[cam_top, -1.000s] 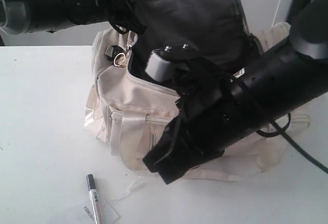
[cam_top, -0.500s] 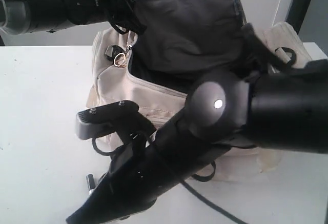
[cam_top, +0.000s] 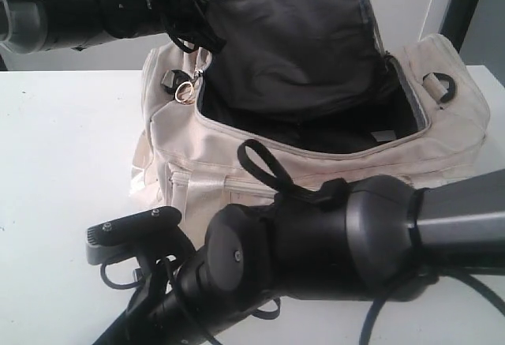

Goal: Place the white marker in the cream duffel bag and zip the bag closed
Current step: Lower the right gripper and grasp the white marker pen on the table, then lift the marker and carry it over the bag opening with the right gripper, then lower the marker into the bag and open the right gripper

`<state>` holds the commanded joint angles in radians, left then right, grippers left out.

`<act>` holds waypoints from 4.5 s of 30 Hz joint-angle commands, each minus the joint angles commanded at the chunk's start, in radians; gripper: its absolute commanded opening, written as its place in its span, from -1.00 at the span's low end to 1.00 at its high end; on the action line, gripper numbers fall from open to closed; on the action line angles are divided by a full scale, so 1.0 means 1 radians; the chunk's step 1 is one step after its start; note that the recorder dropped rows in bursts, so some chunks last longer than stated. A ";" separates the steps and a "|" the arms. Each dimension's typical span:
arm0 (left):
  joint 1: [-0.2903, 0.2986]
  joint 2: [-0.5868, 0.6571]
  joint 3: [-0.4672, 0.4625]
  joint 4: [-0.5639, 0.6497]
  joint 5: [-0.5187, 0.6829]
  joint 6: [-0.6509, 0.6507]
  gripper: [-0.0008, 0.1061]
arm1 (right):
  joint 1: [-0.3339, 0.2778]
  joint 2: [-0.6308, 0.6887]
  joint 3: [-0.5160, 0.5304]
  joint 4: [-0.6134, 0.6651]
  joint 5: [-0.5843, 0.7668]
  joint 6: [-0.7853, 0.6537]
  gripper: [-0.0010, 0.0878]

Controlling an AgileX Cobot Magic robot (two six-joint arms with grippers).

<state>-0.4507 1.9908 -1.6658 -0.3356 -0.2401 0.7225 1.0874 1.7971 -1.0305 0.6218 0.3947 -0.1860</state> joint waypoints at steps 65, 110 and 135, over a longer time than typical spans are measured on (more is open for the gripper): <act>0.000 0.000 0.000 0.000 0.000 0.000 -0.99 | 0.021 0.142 -0.133 -0.522 0.060 0.583 -0.98; 0.000 0.000 0.000 0.000 0.000 0.000 -0.99 | -0.720 -0.467 -0.133 -0.710 0.410 0.451 -0.98; 0.000 0.000 0.000 0.000 0.000 0.000 -0.99 | -0.739 -0.216 -0.133 -0.937 0.212 0.235 -0.98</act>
<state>-0.4507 1.9908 -1.6658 -0.3356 -0.2401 0.7225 0.3480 1.5810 -1.1637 -0.3156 0.6071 0.0494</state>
